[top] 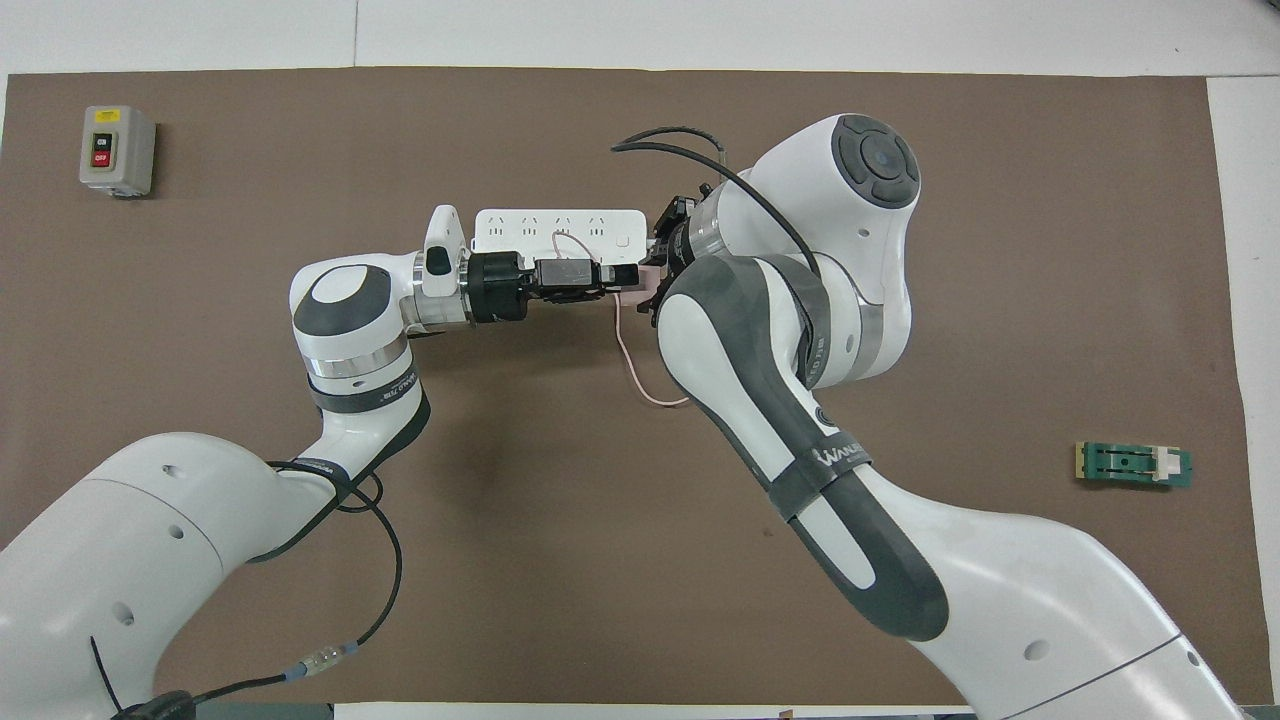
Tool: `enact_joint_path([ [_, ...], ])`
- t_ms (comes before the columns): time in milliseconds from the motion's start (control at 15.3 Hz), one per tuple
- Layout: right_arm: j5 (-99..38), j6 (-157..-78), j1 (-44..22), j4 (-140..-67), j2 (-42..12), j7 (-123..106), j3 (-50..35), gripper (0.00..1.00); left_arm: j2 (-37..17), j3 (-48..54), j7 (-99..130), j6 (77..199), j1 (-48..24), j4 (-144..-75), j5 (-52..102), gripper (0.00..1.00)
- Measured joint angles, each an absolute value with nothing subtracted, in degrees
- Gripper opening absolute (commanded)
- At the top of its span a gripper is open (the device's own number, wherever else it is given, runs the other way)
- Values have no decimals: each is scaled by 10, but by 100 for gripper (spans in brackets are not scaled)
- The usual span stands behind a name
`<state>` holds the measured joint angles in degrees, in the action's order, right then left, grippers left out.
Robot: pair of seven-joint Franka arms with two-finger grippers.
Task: Plug charger into power strip
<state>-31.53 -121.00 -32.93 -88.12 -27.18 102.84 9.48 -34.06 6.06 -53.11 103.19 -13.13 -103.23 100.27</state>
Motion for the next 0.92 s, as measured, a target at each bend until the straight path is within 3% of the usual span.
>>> enact_joint_path([
  [262,-315,-1210,-329,-881,-272,1028,95,0,-341,61,-528,1032,-131,-1032,1002,0],
  [327,-315,-1210,-329,-881,-272,1028,95,30,-341,60,-528,1032,-131,-1031,1002,0],
  [393,-315,-1210,-329,-880,-272,1028,95,87,-340,60,-528,1032,-131,-1031,1002,0],
  [458,-315,-1210,-329,-880,-272,1028,95,100,-340,60,-528,1032,-131,-1030,1002,0],
  [916,-282,-1203,-323,-880,-268,1019,102,100,-318,50,-504,1029,-111,-1014,976,0],
])
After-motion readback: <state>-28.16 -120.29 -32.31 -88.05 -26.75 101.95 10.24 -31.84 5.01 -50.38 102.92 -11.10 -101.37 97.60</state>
